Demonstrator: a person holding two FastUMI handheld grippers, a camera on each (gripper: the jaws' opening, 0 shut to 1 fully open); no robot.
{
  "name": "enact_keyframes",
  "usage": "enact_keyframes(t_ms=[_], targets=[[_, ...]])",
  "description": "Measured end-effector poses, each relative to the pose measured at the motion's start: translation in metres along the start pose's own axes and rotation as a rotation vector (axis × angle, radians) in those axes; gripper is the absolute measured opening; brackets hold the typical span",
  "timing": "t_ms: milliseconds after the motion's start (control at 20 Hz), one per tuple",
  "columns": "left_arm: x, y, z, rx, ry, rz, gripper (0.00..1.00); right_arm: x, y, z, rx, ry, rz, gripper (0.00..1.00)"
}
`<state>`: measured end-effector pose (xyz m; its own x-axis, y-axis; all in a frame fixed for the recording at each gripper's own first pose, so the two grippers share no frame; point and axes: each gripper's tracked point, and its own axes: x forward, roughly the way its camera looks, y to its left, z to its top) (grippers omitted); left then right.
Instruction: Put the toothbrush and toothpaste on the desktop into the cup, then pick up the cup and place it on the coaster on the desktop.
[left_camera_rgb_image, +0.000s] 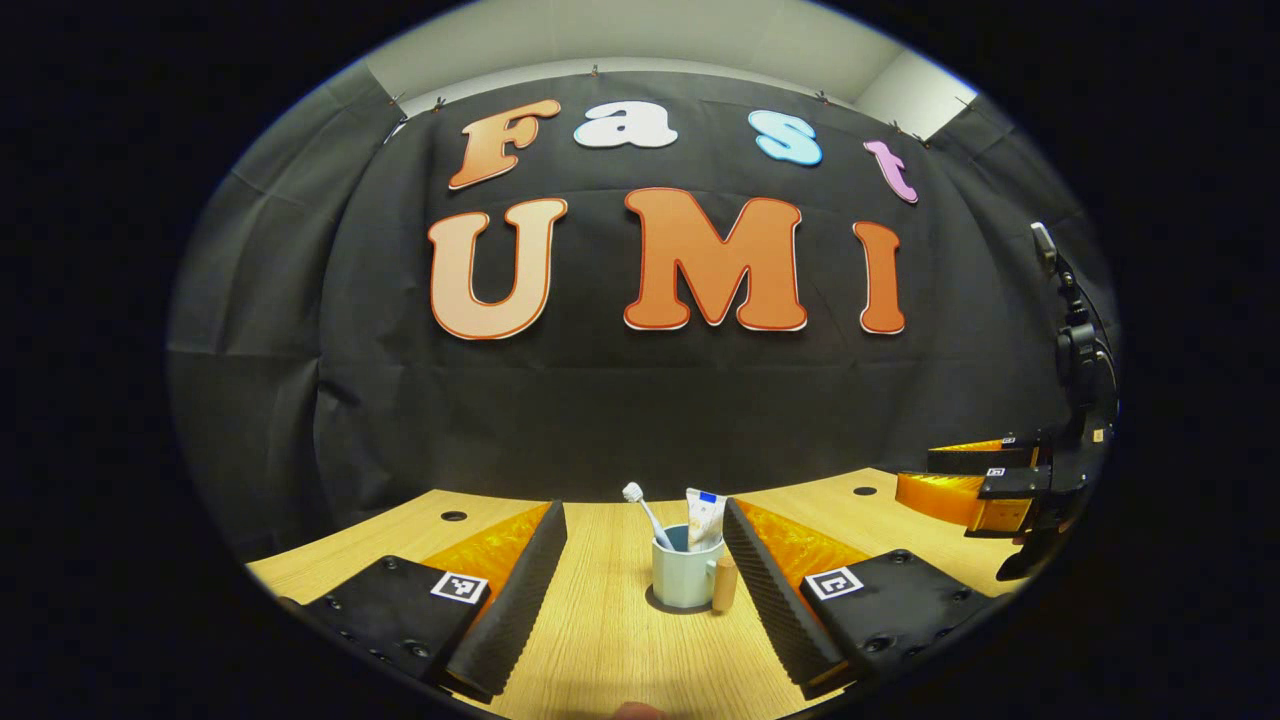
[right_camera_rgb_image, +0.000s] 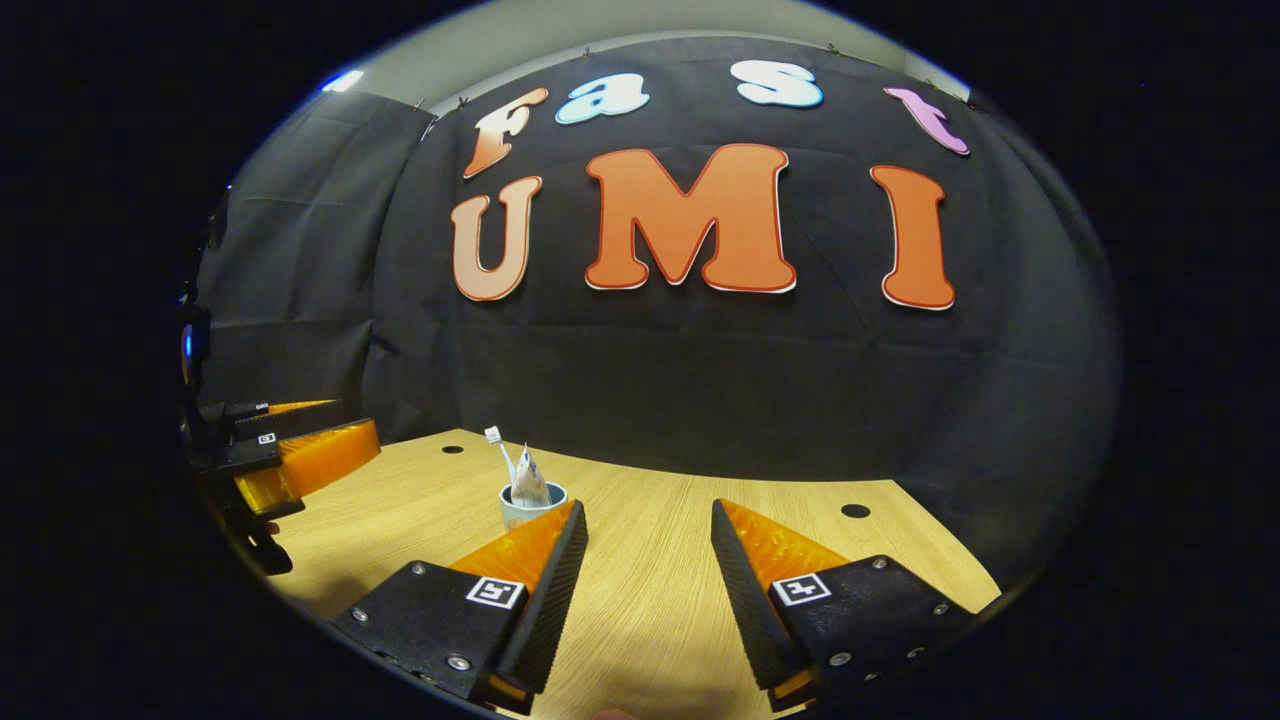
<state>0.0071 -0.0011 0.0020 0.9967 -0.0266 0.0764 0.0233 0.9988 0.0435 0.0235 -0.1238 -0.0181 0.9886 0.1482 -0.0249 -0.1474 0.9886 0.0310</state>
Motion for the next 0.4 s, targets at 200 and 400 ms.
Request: enact_keyframes(t_ms=[200, 400], targets=[[-0.0022, -0.0033, 0.0029, 0.008, -0.01, -0.004, 1.0, -0.0025, 0.0012, 0.003, -0.003, -0.027, -0.01, 0.75], [-0.003, -0.0036, 0.0067, 0.01, -0.023, -0.005, 0.99, -0.0049, 0.0048, 0.0053, -0.035, -0.056, -0.015, 0.75]])
